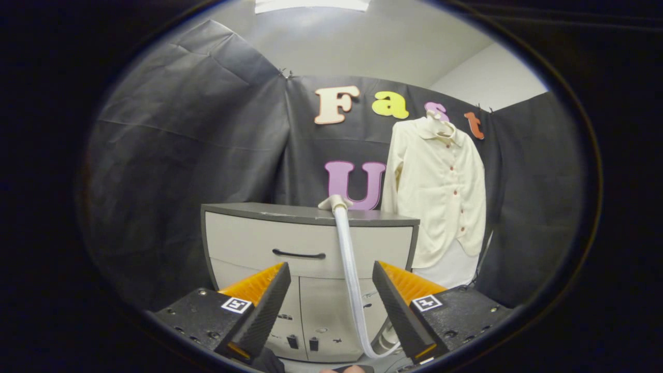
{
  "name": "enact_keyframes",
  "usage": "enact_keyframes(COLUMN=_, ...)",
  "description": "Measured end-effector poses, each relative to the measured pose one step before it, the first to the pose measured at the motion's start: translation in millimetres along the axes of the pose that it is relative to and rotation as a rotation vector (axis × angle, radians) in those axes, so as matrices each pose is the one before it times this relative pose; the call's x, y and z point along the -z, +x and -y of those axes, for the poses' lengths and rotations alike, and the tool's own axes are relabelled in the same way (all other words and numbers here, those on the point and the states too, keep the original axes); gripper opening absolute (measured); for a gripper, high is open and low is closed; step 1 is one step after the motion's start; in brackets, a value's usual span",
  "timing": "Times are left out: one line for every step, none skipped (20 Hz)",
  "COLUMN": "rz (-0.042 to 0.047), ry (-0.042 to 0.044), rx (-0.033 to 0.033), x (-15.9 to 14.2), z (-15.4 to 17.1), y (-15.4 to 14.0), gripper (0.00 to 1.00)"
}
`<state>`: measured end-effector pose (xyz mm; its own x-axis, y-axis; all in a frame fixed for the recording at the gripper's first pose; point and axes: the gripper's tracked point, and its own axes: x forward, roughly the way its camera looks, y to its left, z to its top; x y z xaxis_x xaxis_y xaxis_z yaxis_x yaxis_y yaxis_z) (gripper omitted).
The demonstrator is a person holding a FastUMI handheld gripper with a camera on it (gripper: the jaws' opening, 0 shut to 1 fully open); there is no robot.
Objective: Iron the clothes twice with a garment steamer, once on the left side and once on the right side.
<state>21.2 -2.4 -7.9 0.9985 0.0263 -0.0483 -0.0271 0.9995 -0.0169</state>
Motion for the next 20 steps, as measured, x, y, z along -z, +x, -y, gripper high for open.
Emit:
enact_keyframes(rz=0.00157, ry=0.00147, rx=-0.00350, x=-2.54, z=1.31, y=6.44, gripper=0.97)
enact_keyframes(rz=-0.00336, ry=0.00241, rx=-0.00380, x=-2.13, z=1.33, y=7.29, gripper=0.97)
enact_keyframes(rz=-0.01485, ry=0.00428, rx=-0.00850, x=-0.38, z=0.77, y=7.74, gripper=0.97)
enact_keyframes(rz=-0.00971, ry=0.00350, rx=-0.01140, x=-0.73, z=0.57, y=8.15, gripper=0.97)
enact_keyframes(rz=-0.00058, ry=0.00272, rx=-0.00341, x=-5.38, z=3.29, y=7.81, gripper=0.97)
enact_keyframes(rz=-0.00060, ry=0.00098, rx=-0.00195, x=-5.10, z=2.62, y=7.35, gripper=0.97)
enact_keyframes(rz=-0.00751, ry=0.00071, rx=-0.00431, x=-2.80, z=1.52, y=8.47, gripper=0.97)
enact_keyframes(rz=-0.00377, ry=-0.00113, rx=-0.00698, x=-2.00, z=0.41, y=6.84, gripper=0.97)
enact_keyframes(rz=0.00303, ry=-0.00022, rx=-0.00381, x=-4.15, z=1.09, y=7.60, gripper=0.97)
enact_keyframes(rz=0.00119, ry=-0.00332, rx=-0.00398, x=-3.68, z=0.69, y=6.78, gripper=0.97)
enact_keyframes(rz=-0.00446, ry=-0.00440, rx=-0.00465, x=-2.91, z=0.72, y=7.73, gripper=0.97)
enact_keyframes(rz=-0.00581, ry=-0.00020, rx=-0.00304, x=-1.80, z=0.81, y=7.15, gripper=0.97)
enact_keyframes(rz=0.00238, ry=0.00604, rx=-0.00571, x=-4.86, z=0.23, y=6.44, gripper=0.97)
enact_keyframes(rz=0.00601, ry=0.01018, rx=-0.00679, x=-7.27, z=-0.80, y=7.92, gripper=0.97)
enact_keyframes(rz=-0.00540, ry=0.00799, rx=-0.01173, x=-4.85, z=-1.60, y=8.12, gripper=0.97)
enact_keyframes(rz=-0.01017, ry=0.00324, rx=-0.01182, x=-1.89, z=-1.38, y=8.27, gripper=0.97)
enact_keyframes(rz=-0.00921, ry=0.00547, rx=-0.00768, x=-2.79, z=0.10, y=8.06, gripper=0.97)
enact_keyframes(rz=-0.00382, ry=0.00988, rx=-0.00991, x=-5.31, z=-1.14, y=9.62, gripper=0.97)
enact_keyframes(rz=-0.00761, ry=0.01446, rx=-0.00630, x=-3.04, z=0.22, y=9.73, gripper=0.97)
enact_keyframes(rz=-0.01441, ry=0.01244, rx=-0.00770, x=-1.61, z=0.66, y=10.25, gripper=0.97)
